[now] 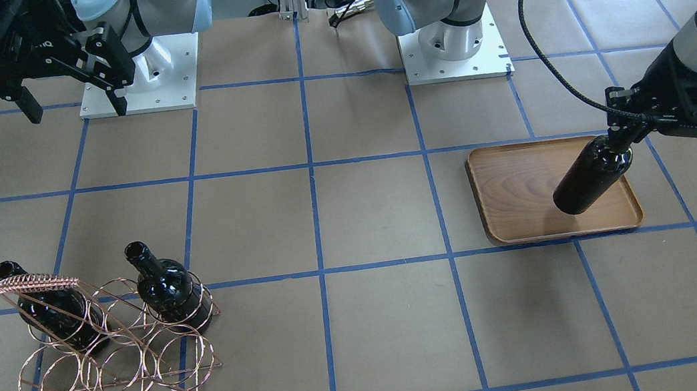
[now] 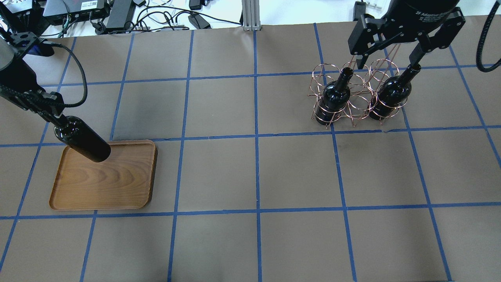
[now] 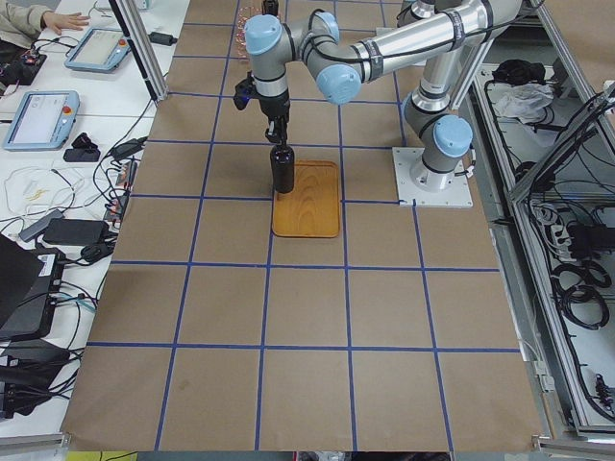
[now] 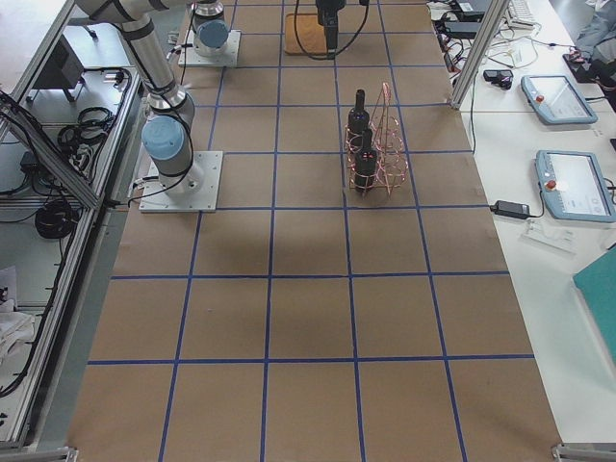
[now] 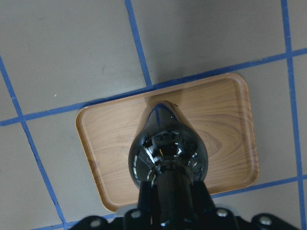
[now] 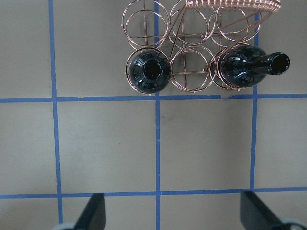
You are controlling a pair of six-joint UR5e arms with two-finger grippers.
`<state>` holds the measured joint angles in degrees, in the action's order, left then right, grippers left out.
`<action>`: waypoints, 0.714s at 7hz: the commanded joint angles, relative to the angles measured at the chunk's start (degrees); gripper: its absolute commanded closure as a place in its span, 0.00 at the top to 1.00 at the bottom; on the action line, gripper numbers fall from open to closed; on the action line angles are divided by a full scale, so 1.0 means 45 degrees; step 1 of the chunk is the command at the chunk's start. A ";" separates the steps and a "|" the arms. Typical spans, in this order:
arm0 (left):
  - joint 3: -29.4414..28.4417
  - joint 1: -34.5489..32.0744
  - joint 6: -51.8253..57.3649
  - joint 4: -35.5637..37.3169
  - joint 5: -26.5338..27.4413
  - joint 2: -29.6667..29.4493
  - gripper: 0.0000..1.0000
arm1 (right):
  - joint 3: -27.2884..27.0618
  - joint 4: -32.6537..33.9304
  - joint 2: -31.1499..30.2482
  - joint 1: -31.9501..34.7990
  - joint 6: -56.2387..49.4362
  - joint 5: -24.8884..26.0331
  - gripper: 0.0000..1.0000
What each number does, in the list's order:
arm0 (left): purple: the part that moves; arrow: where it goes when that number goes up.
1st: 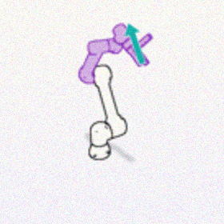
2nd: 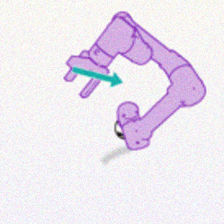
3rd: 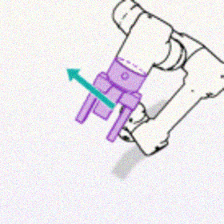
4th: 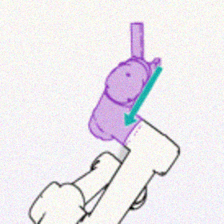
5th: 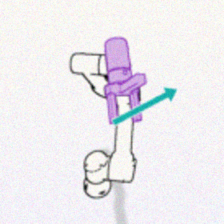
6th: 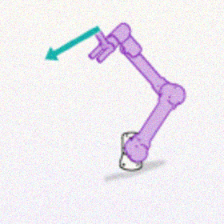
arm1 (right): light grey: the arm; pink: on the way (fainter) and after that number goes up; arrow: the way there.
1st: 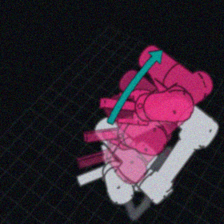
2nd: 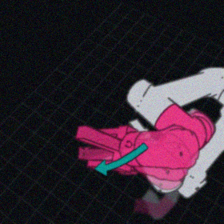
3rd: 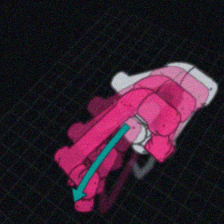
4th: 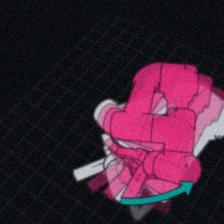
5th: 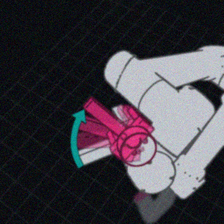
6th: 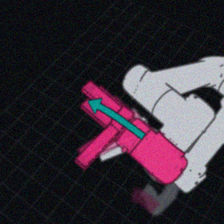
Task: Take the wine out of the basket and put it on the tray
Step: 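Lift the bottle with the left gripper and tilt it down onto the tray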
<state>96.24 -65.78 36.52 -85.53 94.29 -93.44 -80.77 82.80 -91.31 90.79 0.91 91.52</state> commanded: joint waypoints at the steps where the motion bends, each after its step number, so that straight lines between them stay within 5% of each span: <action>1: 0.0352 0.0456 0.0127 -0.0074 -0.0036 0.0160 0.00 | 0.0000 -0.0002 -0.0002 0.0000 0.0013 -0.0005 1.00; 5: 0.0898 0.0516 0.0128 -0.0075 -0.0017 0.0140 0.00 | 0.0000 -0.0002 -0.0002 0.0000 -0.0007 -0.0024 1.00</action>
<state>99.92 -63.53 36.99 -85.95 94.06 -92.72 -80.77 82.79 -91.32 90.80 0.88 91.53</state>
